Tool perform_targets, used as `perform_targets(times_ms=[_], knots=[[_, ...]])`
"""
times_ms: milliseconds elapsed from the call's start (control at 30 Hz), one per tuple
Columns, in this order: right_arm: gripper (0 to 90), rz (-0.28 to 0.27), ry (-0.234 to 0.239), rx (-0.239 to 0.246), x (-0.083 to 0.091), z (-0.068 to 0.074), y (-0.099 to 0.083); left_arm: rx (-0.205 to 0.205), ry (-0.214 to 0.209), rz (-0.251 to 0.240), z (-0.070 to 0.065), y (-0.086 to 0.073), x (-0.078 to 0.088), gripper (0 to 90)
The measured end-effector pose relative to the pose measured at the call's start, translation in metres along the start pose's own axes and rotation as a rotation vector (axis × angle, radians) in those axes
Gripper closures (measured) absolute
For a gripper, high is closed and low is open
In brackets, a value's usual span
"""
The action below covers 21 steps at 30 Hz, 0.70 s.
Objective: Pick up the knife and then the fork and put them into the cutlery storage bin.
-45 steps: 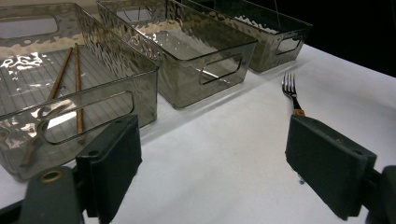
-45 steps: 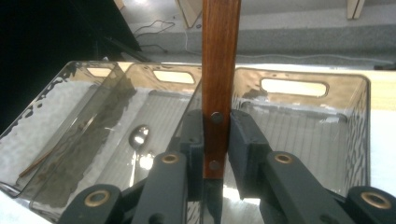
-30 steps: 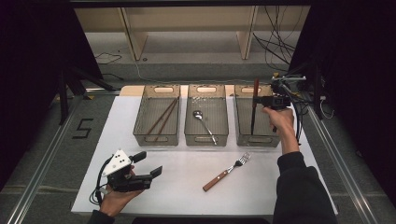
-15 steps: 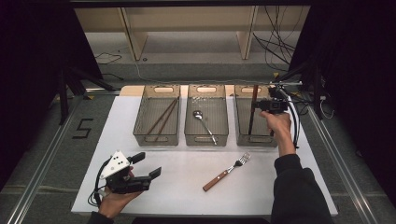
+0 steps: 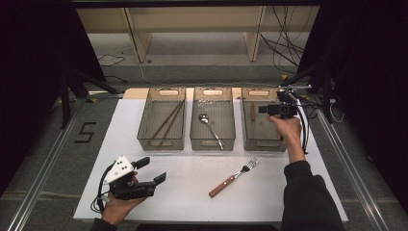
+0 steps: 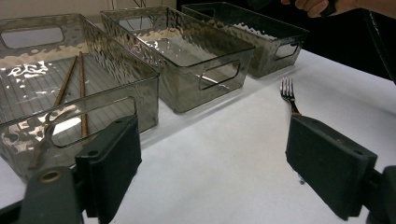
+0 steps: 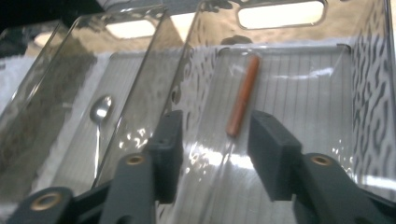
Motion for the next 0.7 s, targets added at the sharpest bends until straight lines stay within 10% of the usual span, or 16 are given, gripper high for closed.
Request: perform_targets(times_ms=[267,700], knots=[[36.9,0.021,0.113,0.338,0.028,0.040,-0.011,0.004,-0.002,0.004,-0.001,0.000,-0.001,17.7],[38.6,0.028,0.212,0.555,0.062,0.088,-0.046,-0.002,0.000,0.006,-0.001,0.000,-0.001,17.7]])
Point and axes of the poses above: each handheld gripper's, and its own axes: x roughly backward along the jaws, y roughly out of its top, z roughly to its left, the point moved 2 cm from there along -x, roughly forward along the jaws, and after that the axes turned 1 degree about z, right-handed, at the moved point
